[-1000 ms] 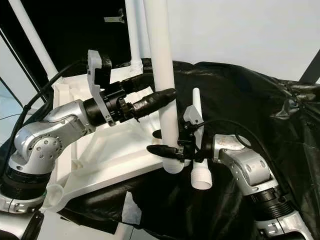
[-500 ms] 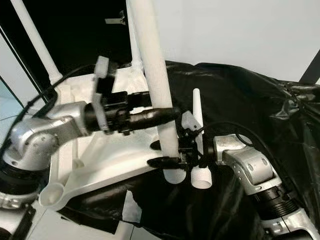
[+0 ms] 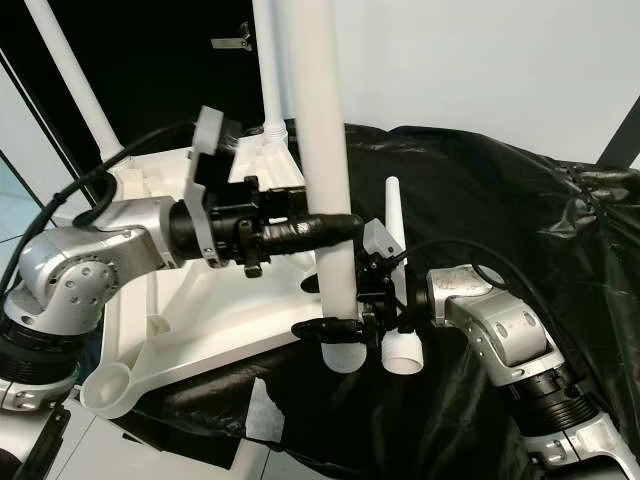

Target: Building children table

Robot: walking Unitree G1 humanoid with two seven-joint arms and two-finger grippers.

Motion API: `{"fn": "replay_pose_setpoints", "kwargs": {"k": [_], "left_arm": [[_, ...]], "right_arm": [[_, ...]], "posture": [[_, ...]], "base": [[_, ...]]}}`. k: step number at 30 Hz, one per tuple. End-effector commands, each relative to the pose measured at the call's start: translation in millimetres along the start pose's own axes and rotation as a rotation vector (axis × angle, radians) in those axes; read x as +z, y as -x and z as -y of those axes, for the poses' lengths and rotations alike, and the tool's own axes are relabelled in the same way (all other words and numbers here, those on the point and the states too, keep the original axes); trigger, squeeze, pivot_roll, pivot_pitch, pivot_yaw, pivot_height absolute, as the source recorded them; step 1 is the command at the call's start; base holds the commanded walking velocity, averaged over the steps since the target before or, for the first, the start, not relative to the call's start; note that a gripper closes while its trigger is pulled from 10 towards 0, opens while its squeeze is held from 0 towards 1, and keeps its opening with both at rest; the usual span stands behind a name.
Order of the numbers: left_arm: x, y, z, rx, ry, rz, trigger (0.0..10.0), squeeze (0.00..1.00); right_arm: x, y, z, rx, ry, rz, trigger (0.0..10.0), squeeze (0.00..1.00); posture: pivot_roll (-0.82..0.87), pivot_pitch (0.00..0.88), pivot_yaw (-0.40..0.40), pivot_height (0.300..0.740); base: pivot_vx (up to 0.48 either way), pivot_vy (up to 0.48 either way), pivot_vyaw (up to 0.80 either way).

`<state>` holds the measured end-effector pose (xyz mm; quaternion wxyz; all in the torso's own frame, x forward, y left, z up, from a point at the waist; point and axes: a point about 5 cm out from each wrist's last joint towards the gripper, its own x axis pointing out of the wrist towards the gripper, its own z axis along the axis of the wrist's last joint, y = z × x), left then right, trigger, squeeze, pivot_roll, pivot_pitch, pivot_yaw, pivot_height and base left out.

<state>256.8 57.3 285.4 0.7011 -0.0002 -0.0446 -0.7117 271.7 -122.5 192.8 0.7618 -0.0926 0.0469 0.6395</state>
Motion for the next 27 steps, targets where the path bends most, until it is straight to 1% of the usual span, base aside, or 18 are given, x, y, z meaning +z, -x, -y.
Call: {"fn": "replay_pose_setpoints", "kwargs": {"k": [1,3,4,5,6,7,8,9,10,13,16,17,19,20,22,23,25,27], "left_arm": [[4.3,-4.8,-3.9,0.034,-0.033,-0.019,10.0,0.0],[6.2,-5.7,-9.1,0.091,-0.038,-0.006,10.0,0.0],[7.8,-6.6,-14.2,0.149,-0.045,-0.001,10.0,0.0],[7.8,-6.6,-14.2,0.149,-0.045,-0.001,10.0,0.0],[9.2,-7.4,-19.2,0.203,-0.045,0.001,10.0,0.0],[10.8,-8.0,-24.0,0.257,-0.049,0.002,10.0,0.0],[10.8,-8.0,-24.0,0.257,-0.049,0.002,10.0,0.0],[14.4,-9.2,-33.1,0.353,-0.048,0.011,10.0,0.0],[14.4,-9.2,-33.1,0.353,-0.048,0.011,10.0,0.0],[16.0,-10.5,-37.6,0.397,-0.04,0.019,10.0,0.0],[19.7,-15.9,-42.3,0.482,-0.052,0.051,10.0,0.0],[19.7,-15.9,-42.3,0.482,-0.052,0.051,10.0,0.0],[20.6,-20.4,-43.7,0.532,-0.06,0.064,10.0,0.0],[20.6,-20.4,-43.7,0.532,-0.06,0.064,10.0,0.0],[19.9,-24.6,-44.3,0.577,-0.074,0.065,10.0,0.0],[19.5,-27.4,-44.2,0.596,-0.06,0.078,10.0,0.0],[19.2,-30.1,-44.1,0.611,-0.04,0.093,10.0,0.0],[19.6,-33.4,-44.5,0.638,-0.051,0.095,10.0,0.0]], "right_arm": [[4.3,-1.0,3.6,-0.043,0.025,0.014,10.0,1.0],[5.7,-1.7,5.6,-0.085,0.008,0.039,10.0,1.0],[6.1,-2.9,7.3,-0.128,0.01,0.048,10.0,1.0],[6.1,-2.9,7.3,-0.128,0.01,0.048,10.0,1.0],[7.0,-4.1,8.8,-0.169,0.007,0.064,10.0,0.24],[7.9,-5.3,10.7,-0.217,0.001,0.08,10.0,0.24],[7.9,-5.3,10.7,-0.217,0.001,0.08,10.0,0.24],[9.7,-9.1,14.6,-0.323,-0.002,0.115,10.0,0.0],[9.7,-9.1,14.6,-0.323,-0.002,0.115,10.0,0.0],[10.7,-11.6,17.6,-0.398,0.018,0.13,10.0,0.0],[11.5,-16.8,24.8,-0.584,0.035,0.161,10.0,0.0],[11.5,-16.8,24.8,-0.584,0.035,0.161,10.0,0.0],[11.4,-19.8,27.7,-0.694,0.05,0.163,10.0,0.0],[11.4,-19.8,27.7,-0.694,0.05,0.163,10.0,0.0],[11.0,-21.2,32.7,-0.81,0.072,0.146,10.0,0.0],[10.1,-22.9,35.9,-0.876,0.086,0.133,10.0,0.0],[9.0,-25.0,38.6,-0.938,0.1,0.12,10.0,0.0],[6.9,-27.1,41.7,-1.007,0.092,0.119,10.0,0.0]], "posture": [[0.01,0.0,0.013,0.74],[0.01,0.0,0.014,0.74],[0.01,0.0,0.021,0.74],[0.01,0.0,0.021,0.74],[0.0,0.0,0.022,0.74],[0.01,0.0,0.024,0.74],[0.01,0.0,0.024,0.74],[0.0,0.0,0.035,0.74],[0.0,0.0,0.035,0.74],[0.0,0.0,0.035,0.74],[0.0,0.0,0.051,0.74],[0.0,0.0,0.051,0.74],[0.0,0.0,0.055,0.74],[0.0,0.0,0.055,0.74],[0.0,0.0,0.06,0.74],[0.0,0.0,0.064,0.74],[0.0,0.0,0.064,0.74],[0.0,0.0,0.067,0.74]], "base": [[0.0,0.0,0.0],[0.0,0.0,0.0],[0.0,0.0,0.0],[0.0,0.0,0.0],[0.0,0.0,0.0],[0.0,0.0,0.0],[0.0,0.0,0.0],[0.0,0.0,0.0],[0.0,0.0,0.0],[0.0,0.0,0.0],[0.0,0.0,0.0],[0.0,0.0,0.0],[0.0,0.0,0.0],[0.0,0.0,0.0],[0.0,0.0,0.0],[0.0,0.0,0.0],[0.0,0.0,0.0],[0.0,0.0,0.0]]}}
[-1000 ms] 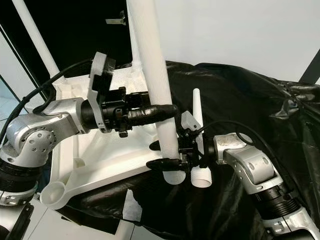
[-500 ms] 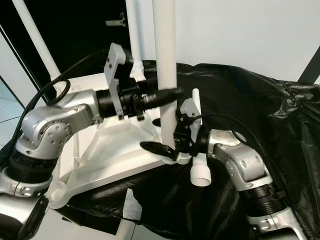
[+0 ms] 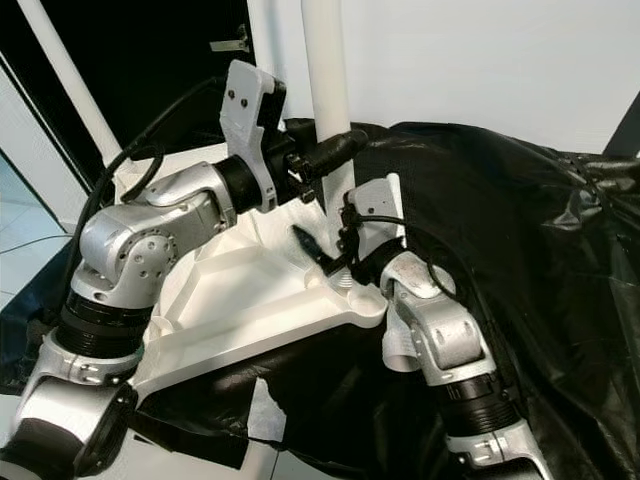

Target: Building children table

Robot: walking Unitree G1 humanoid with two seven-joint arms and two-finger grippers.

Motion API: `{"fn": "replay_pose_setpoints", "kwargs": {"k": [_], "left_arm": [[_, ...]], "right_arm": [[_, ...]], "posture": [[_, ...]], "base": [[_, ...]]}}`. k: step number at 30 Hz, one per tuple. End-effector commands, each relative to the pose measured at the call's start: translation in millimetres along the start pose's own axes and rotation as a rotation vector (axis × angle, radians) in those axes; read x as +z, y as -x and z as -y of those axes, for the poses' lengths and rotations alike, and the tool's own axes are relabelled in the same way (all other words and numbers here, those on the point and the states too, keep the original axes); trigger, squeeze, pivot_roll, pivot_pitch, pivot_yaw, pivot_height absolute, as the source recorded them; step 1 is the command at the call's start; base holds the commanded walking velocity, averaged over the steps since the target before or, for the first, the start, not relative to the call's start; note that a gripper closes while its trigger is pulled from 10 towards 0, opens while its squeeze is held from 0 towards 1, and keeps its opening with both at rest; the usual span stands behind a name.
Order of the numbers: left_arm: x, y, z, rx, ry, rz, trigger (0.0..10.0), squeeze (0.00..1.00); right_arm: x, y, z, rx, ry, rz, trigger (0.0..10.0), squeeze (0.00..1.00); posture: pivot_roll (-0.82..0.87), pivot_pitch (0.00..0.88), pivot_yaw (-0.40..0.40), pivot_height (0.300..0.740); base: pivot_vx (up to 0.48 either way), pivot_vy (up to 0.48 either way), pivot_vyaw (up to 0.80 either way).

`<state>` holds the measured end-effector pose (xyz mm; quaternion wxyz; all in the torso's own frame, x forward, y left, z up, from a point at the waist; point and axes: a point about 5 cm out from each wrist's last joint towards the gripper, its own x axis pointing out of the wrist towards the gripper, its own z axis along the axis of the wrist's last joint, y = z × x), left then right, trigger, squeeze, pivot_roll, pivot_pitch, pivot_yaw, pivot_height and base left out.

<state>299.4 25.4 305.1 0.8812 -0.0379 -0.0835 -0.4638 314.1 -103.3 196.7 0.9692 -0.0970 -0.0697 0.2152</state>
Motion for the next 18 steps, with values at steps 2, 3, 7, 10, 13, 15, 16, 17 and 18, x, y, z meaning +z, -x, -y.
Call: {"fn": "replay_pose_setpoints", "kwargs": {"k": [2,3,7,10,13,15,16,17,18], "left_arm": [[4.8,-3.2,1.3,0.031,-0.029,0.012,10.0,0.0],[5.3,-5.1,2.4,0.039,-0.027,0.016,10.0,0.0],[6.5,-9.0,5.6,0.042,-0.016,0.025,10.0,0.0],[7.3,-11.9,7.7,0.041,-0.015,0.03,10.0,0.0],[7.7,-13.6,9.3,0.043,-0.014,0.031,10.0,0.0],[8.4,-15.7,10.6,0.043,-0.015,0.033,10.0,0.0],[8.4,-15.7,10.6,0.043,-0.015,0.033,10.0,0.0],[8.8,-16.4,10.9,0.043,-0.015,0.034,10.0,0.0],[9.0,-17.1,11.4,0.042,-0.016,0.034,10.0,0.0]], "right_arm": [[-0.5,-5.2,-0.5,-0.061,0.003,0.002,10.0,0.0],[-1.6,-7.1,-2.1,-0.08,-0.002,0.001,10.0,0.0],[-1.9,-12.4,-6.9,-0.105,0.012,0.003,10.0,0.0],[0.6,-16.2,-8.9,-0.113,0.02,0.015,10.0,0.0],[1.4,-18.1,-10.0,-0.127,0.03,0.022,8.0,0.0],[0.3,-20.1,-10.1,-0.124,0.077,0.02,2.4,0.0],[0.3,-20.1,-10.1,-0.124,0.077,0.02,2.4,0.0],[-0.1,-20.5,-10.3,-0.117,0.089,0.02,2.4,0.0],[-0.8,-20.7,-10.7,-0.109,0.113,0.02,0.0,0.0]], "posture": [[0.0,0.0,0.07,0.74],[0.0,0.0,0.073,0.74],[0.0,0.0,0.078,0.74],[0.0,0.0,0.08,0.74],[0.0,0.0,0.081,0.74],[0.0,0.0,0.081,0.74],[0.0,0.0,0.081,0.74],[0.0,0.0,0.081,0.74],[0.0,0.0,0.082,0.74]], "base": [[0.0,0.0,0.0],[0.0,0.0,0.0],[0.0,0.0,0.0],[0.0,0.0,0.0],[0.0,0.0,0.0],[0.0,0.0,0.0],[0.0,0.0,0.0],[0.0,0.0,0.0],[0.0,0.0,0.0]]}}
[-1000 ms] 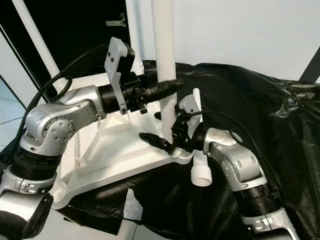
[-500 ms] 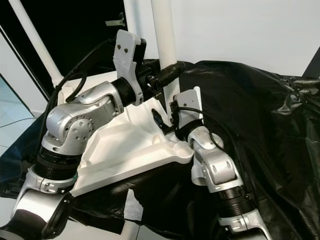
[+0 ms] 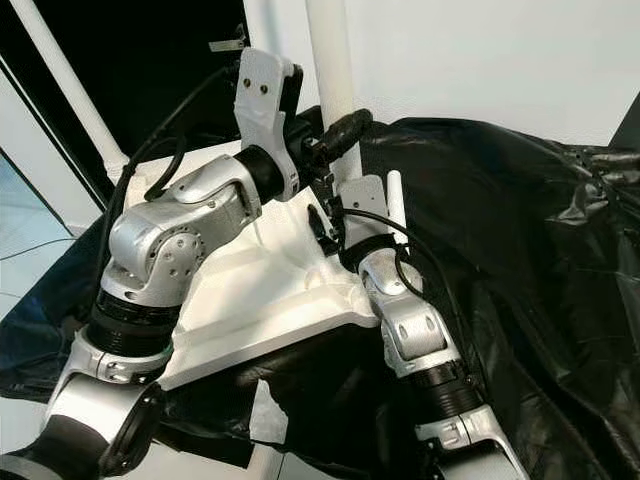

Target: Building children table

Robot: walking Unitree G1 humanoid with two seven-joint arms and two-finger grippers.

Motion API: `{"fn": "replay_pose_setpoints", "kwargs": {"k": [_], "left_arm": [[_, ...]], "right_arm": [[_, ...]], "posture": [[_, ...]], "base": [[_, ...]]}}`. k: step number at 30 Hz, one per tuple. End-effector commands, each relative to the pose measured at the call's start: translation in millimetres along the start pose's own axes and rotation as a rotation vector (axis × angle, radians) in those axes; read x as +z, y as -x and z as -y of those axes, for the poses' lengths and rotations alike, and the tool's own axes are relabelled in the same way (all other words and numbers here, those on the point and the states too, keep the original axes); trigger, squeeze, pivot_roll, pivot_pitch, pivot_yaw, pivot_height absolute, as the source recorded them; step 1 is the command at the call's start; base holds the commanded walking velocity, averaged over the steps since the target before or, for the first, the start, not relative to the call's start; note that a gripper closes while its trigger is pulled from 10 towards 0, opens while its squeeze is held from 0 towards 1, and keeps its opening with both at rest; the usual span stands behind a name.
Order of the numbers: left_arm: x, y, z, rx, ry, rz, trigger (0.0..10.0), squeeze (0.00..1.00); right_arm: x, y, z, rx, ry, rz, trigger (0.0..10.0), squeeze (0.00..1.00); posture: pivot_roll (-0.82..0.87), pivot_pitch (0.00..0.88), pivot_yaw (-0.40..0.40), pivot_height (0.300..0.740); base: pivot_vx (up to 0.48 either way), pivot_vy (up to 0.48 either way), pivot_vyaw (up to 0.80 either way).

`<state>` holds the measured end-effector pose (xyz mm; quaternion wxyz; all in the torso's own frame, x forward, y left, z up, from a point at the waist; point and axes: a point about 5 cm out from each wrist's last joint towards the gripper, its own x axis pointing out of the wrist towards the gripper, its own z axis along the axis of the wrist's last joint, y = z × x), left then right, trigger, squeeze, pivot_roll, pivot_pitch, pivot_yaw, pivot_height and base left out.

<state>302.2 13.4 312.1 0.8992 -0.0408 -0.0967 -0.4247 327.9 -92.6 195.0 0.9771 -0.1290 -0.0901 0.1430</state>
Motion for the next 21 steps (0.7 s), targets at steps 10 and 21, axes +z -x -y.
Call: {"fn": "replay_pose_setpoints", "kwargs": {"k": [10,21], "left_arm": [[4.5,-6.0,9.2,-0.05,-0.004,0.014,10.0,0.0],[3.9,4.5,0.1,-0.069,-0.021,0.074,10.0,0.0]], "right_arm": [[-2.1,-2.2,-7.0,0.009,0.022,0.001,0.0,0.0],[-8.4,-2.2,2.0,-0.073,-0.066,-0.039,10.0,0.0]], "posture": [[-0.01,0.0,0.082,0.74],[-0.01,0.0,0.072,0.74]], "base": [[0.0,0.0,0.0],[0.0,0.0,0.0]]}}
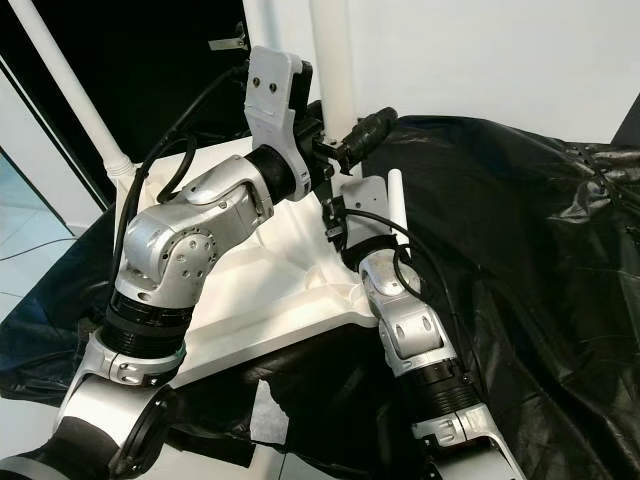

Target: Building children table

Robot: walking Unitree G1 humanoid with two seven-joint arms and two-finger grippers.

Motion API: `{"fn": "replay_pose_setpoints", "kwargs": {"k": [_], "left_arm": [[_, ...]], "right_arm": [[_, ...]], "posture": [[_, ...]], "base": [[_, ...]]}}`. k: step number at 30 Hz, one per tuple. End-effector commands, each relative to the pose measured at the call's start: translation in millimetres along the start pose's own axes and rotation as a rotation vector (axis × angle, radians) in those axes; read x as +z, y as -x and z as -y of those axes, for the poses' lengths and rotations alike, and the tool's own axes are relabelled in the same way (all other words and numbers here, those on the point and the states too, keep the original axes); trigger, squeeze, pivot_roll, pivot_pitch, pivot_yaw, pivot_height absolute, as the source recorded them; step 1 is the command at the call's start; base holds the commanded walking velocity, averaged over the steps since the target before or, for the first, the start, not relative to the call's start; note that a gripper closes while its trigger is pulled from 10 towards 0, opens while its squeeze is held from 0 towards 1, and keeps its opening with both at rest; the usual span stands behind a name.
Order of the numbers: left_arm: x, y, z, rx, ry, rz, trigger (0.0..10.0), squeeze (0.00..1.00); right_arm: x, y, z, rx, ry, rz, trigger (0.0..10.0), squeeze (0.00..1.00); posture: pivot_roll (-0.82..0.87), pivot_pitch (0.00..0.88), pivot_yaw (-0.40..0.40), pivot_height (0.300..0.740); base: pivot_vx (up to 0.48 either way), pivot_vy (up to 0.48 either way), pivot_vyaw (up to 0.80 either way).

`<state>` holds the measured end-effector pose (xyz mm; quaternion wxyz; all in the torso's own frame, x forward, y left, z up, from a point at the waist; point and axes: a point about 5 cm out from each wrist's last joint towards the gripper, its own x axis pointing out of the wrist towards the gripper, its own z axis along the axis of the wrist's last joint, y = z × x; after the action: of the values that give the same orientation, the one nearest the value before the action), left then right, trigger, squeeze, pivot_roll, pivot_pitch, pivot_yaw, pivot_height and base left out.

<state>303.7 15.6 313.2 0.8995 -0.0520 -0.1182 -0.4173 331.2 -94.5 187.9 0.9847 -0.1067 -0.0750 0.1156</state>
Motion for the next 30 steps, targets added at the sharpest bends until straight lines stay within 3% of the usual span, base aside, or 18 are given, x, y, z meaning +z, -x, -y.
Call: {"fn": "replay_pose_setpoints", "kwargs": {"k": [1,11,18,20,30], "left_arm": [[3.1,4.6,2.0,-0.085,-0.02,0.029,10.0,0.0],[-5.3,34.2,-25.5,-0.032,0.011,0.051,10.0,0.0],[-21.8,63.7,-38.3,0.009,0.036,0.011,10.0,0.0],[-22.6,65.1,-38.8,0.011,0.038,0.008,10.0,0.0],[-60.2,93.3,-42.9,0.104,0.018,-0.161,10.0,0.0]], "right_arm": [[-0.7,-0.7,1.8,-0.021,-0.024,-0.009,10.0,0.0],[-6.4,2.0,19.4,-0.115,-0.07,-0.023,10.0,0.0],[-11.8,6.6,15.9,-0.084,-0.077,-0.05,10.0,0.0],[-11.8,6.9,15.7,-0.082,-0.08,-0.05,10.0,0.0],[-14.1,17.7,15.1,-0.068,-0.101,-0.029,10.0,0.0]], "posture": [[-0.01,0.0,0.072,0.74],[-0.02,0.0,0.07,0.74],[-0.02,0.0,0.064,0.74],[-0.02,0.0,0.064,0.74],[0.01,0.0,0.028,0.74]], "base": [[0.0,0.0,0.0],[0.0,0.0,0.0],[0.0,0.0,0.0],[0.0,0.0,0.0],[0.0,0.0,0.0]]}}
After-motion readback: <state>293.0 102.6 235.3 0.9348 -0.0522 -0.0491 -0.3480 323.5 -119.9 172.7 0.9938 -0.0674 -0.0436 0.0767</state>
